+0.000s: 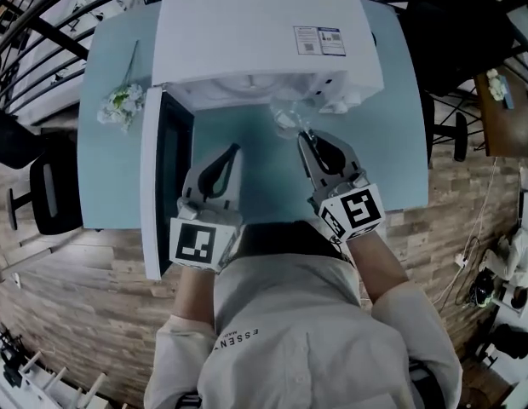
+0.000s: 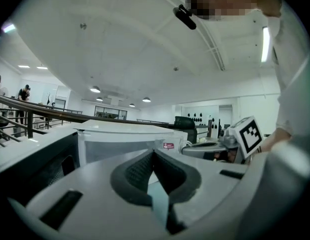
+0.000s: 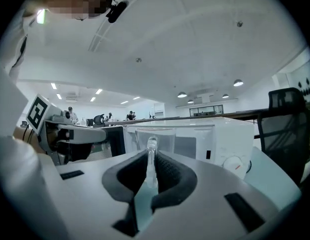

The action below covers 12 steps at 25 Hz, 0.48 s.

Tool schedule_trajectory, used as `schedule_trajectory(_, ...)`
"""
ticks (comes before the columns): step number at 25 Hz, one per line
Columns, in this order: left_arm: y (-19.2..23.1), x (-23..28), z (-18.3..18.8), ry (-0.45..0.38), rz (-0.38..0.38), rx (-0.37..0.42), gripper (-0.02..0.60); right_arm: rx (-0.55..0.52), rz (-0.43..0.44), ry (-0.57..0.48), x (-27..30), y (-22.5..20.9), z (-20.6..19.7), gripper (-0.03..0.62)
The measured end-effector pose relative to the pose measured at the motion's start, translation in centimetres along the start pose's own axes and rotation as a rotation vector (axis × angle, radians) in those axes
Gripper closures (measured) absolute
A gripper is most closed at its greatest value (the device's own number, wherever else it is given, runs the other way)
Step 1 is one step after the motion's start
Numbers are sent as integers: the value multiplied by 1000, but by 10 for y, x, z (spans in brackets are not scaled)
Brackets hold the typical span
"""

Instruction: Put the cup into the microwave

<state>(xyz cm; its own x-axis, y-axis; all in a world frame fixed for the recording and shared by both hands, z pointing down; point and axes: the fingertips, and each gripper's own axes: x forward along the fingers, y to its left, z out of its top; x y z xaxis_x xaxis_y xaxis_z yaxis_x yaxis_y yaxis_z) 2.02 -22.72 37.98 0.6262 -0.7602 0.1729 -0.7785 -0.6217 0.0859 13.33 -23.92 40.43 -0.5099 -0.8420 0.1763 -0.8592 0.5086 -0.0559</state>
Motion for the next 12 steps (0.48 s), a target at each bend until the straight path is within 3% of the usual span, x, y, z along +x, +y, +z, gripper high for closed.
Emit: schedule_trajectory(12,27,24,-43,38,82,-34,580,-39,115,36,89,-11,-42,554)
